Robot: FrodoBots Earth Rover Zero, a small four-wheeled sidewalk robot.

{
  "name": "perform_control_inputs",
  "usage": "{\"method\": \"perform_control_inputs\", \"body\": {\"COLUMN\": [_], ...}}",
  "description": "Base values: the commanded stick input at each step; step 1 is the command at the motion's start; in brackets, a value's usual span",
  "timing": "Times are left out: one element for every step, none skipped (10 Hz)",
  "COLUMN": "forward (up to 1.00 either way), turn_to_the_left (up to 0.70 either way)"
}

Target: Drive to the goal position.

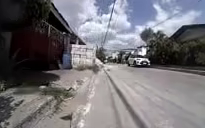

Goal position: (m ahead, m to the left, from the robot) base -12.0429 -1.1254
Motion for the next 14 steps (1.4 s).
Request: {"method": "perform_control_inputs", "body": {"forward": [0.0,0.0,0.0,0.0,0.0,0.0,0.0,0.0,0.0,0.0,0.0,0.0,0.0,0.0], "turn_to_the_left": [-0.7,-0.7,-0.7,-0.7,-0.7,-0.7,-0.7,-0.7,-0.7,-0.7,-0.7,-0.7,-0.7,-0.7]}}
